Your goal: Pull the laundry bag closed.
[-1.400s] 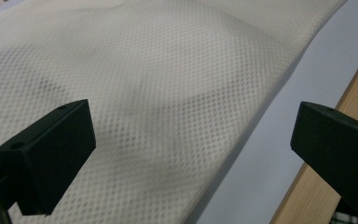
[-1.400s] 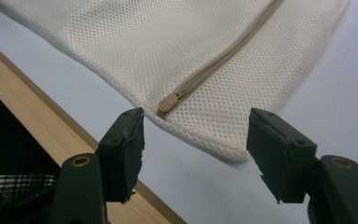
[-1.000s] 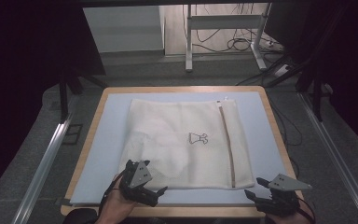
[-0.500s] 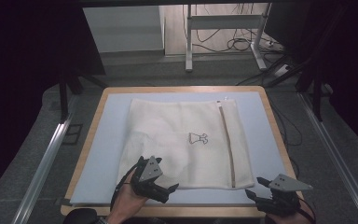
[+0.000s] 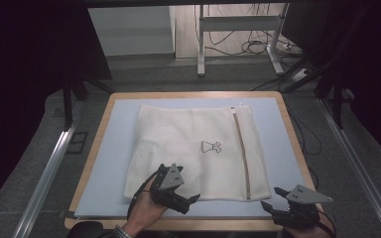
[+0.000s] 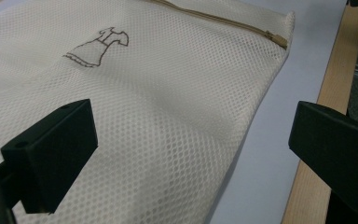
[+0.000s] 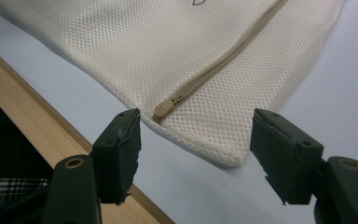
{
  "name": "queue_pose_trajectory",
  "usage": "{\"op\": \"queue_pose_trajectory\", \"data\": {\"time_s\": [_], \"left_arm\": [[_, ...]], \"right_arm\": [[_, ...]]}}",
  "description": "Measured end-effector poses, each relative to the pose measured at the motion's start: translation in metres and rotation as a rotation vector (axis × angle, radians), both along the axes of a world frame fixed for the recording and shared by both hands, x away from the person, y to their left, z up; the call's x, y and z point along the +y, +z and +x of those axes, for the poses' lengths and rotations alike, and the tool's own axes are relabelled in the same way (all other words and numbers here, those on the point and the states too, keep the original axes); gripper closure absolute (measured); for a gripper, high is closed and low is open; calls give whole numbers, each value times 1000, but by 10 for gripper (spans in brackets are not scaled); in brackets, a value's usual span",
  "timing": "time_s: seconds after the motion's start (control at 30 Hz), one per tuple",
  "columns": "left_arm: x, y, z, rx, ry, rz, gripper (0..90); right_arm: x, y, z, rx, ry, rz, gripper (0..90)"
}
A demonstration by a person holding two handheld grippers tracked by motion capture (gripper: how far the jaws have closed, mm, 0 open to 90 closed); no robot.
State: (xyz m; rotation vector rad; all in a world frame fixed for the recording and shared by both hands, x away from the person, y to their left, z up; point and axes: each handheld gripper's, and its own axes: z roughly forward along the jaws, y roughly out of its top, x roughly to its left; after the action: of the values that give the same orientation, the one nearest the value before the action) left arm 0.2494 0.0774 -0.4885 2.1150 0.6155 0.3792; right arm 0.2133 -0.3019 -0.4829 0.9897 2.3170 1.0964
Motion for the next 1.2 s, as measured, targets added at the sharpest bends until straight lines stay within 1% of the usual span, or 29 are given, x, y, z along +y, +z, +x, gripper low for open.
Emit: {"op": "queue_pose_trajectory", "data": {"time_s": [0.1, 0.3, 0.43, 0.5, 0.6, 0.67, 0.77, 0.83, 0.93, 1.07, 1.17, 1.2], "left_arm": [[-6, 0, 2, 0, -13, 3, 11], [-16, 0, 7, 7, -38, -4, 21], [-22, 0, 11, 21, -50, -8, 27], [-27, 0, 13, 33, -66, -12, 22], [-30, 0, 15, 43, -74, -13, 12], [-33, 0, 16, 46, -84, -25, 9], [-35, 0, 19, 61, -96, -53, 12], [-37, 1, 20, 60, -101, -56, 18], [-41, 1, 21, 49, -109, -44, 42], [-49, 0, 21, 44, -134, -30, 128], [-55, 0, 22, 33, -154, -8, 186], [-57, -1, 23, 37, -158, -11, 212]], "right_arm": [[0, 0, 0, -2, 0, -1, 320], [0, 0, 0, -4, -4, -4, 309], [0, 0, 1, -6, -5, -8, 301], [-1, 0, 1, -8, -7, -10, 296], [-1, 0, 1, -9, -9, -11, 295], [-1, -1, 1, -9, -10, -12, 292], [-1, -1, 1, -10, -12, -14, 289], [-1, -1, 1, -11, -12, -16, 288], [-1, -1, 1, -11, -12, -17, 286], [-1, -1, 1, -11, -13, -21, 285], [-1, -1, 1, -14, -14, -24, 284], [-1, -1, 1, -14, -14, -25, 284]]}}
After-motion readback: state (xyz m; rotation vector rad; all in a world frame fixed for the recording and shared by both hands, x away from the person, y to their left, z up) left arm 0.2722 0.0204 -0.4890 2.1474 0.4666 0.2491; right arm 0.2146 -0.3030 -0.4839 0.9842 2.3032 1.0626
